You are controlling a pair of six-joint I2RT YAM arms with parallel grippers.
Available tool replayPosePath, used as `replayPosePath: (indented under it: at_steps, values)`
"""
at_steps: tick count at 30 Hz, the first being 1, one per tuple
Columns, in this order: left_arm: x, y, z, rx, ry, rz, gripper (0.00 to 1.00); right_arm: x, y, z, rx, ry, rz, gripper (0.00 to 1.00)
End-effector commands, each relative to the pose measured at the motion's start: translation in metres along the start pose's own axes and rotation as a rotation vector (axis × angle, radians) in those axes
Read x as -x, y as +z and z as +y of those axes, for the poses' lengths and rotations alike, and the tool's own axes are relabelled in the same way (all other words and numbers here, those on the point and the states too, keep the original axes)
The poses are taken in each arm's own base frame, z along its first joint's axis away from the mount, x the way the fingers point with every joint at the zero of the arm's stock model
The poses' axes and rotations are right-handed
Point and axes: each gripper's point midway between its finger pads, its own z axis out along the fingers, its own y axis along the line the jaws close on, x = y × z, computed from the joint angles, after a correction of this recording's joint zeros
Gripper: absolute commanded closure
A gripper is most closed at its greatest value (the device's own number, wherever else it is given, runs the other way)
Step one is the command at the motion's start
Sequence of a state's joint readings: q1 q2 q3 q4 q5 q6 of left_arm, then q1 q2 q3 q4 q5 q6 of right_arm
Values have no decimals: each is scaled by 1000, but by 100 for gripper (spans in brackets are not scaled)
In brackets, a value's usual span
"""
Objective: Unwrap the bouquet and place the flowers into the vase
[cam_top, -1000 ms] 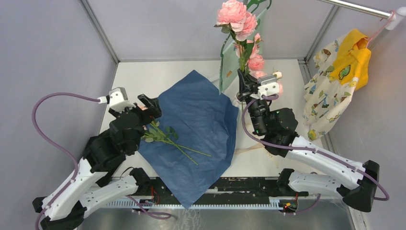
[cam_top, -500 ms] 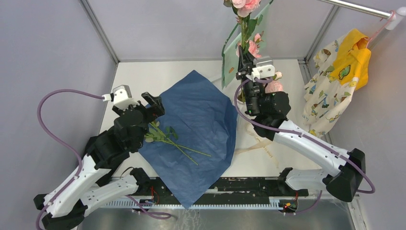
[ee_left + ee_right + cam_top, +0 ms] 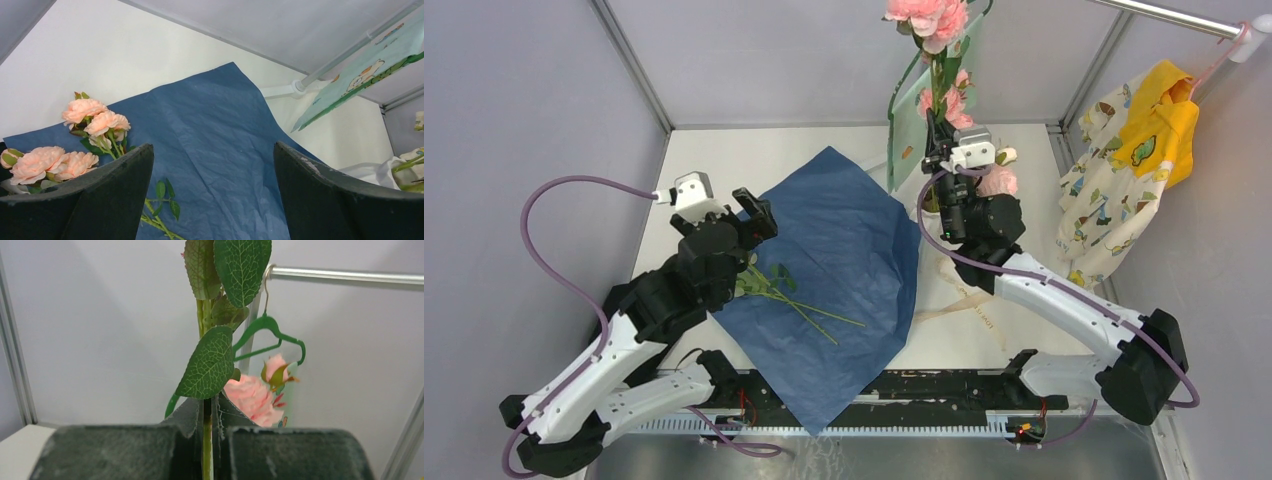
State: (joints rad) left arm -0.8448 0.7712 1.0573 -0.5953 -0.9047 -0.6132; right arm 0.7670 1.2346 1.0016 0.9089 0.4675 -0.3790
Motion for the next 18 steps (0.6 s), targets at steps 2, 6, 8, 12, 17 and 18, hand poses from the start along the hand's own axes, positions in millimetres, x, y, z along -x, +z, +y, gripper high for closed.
replayPosePath:
  at_steps: [2, 6, 8, 12, 17, 18]
  values:
    - [11, 1, -14, -33, -68, -25, 6, -5, -19, -5, 9, 95, -18, 100]
    - [9, 3, -17, -36, -65, -17, 6, -27, -40, -5, 23, 135, 25, 100]
    - [7, 4, -19, -40, -63, -13, 6, -38, -50, -5, 29, 149, 48, 100]
    - [4, 5, -21, -44, -59, -5, 6, -55, -67, -6, 35, 155, 92, 100]
    - [2, 7, -23, -49, -55, 0, 6, -85, -84, 0, 58, 141, 177, 99]
    - [1, 7, -24, -51, -55, 0, 6, -90, -86, 1, 66, 139, 192, 97]
